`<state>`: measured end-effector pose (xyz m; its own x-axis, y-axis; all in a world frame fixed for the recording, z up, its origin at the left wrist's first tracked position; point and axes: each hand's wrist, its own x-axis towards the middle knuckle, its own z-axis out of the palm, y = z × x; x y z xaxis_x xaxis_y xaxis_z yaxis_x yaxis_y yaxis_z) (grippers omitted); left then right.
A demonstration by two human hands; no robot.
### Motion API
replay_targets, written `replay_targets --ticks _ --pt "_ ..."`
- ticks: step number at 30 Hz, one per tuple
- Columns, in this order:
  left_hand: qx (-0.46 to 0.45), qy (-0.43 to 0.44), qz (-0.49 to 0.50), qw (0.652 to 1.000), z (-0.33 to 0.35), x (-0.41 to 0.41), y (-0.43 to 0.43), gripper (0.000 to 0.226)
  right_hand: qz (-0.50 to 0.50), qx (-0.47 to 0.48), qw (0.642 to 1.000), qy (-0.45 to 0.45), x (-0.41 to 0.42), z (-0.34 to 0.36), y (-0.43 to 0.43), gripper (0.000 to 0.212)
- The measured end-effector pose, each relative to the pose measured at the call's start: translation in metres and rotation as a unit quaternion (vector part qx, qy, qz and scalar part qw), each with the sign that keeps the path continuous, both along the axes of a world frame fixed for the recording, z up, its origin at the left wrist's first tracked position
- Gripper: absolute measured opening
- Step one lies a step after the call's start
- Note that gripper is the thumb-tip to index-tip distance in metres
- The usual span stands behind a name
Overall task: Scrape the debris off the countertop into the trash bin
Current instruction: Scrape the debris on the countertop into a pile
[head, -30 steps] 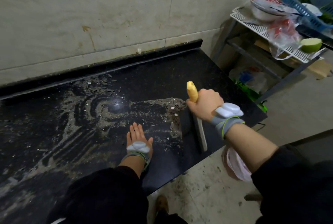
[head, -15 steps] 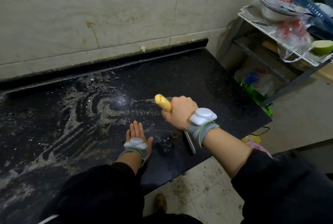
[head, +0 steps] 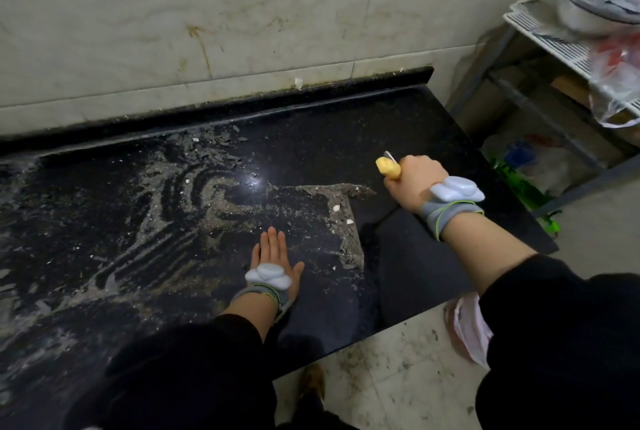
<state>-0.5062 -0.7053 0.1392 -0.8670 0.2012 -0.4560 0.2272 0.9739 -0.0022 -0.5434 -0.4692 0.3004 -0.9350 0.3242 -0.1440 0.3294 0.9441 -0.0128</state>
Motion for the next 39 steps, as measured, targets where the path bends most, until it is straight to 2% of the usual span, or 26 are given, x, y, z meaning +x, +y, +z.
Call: replay_targets --ticks 4,10,14,17,20,25,32,36,39 --pt "-0.003 0.006 0.007 1.0 -0.002 0.001 -0.001 0.076 0.094 0.027 0.995 -0.014 0.002 -0.003 -0.036 0.034" --pt "0.009 0.003 0.023 1.0 -0.006 -0.003 0.001 0.077 0.194 -0.006 0.981 -0.012 0.013 0.0 -0.082 0.033" --pt "0.016 -0.01 0.012 1.0 -0.005 0.0 -0.002 0.076 0.142 -0.059 0.988 0.016 0.003 0.021 -0.073 0.034" --pt "0.018 -0.009 0.011 1.0 -0.004 -0.001 -0.003 0.075 0.101 -0.032 0.994 0.04 -0.016 0.025 -0.056 0.034" --pt "0.02 -0.004 0.015 1.0 -0.005 -0.001 -0.001 0.075 0.082 -0.015 0.996 0.022 -0.03 0.014 -0.043 0.033" --pt "0.023 0.005 0.021 1.0 -0.006 0.001 -0.002 0.075 0.147 -0.048 0.988 -0.007 -0.03 -0.002 -0.073 0.03" --pt "0.011 0.005 0.016 1.0 -0.003 0.001 -0.001 0.076 0.282 -0.087 0.955 -0.026 -0.003 0.002 -0.126 0.033" --pt "0.017 -0.003 0.013 1.0 -0.002 0.001 -0.003 0.075 0.275 -0.087 0.957 0.0 0.0 0.018 -0.109 0.031" --pt "0.023 -0.002 0.007 1.0 -0.001 0.001 -0.004 0.074 0.218 -0.061 0.973 0.035 0.0 0.027 -0.081 0.032"
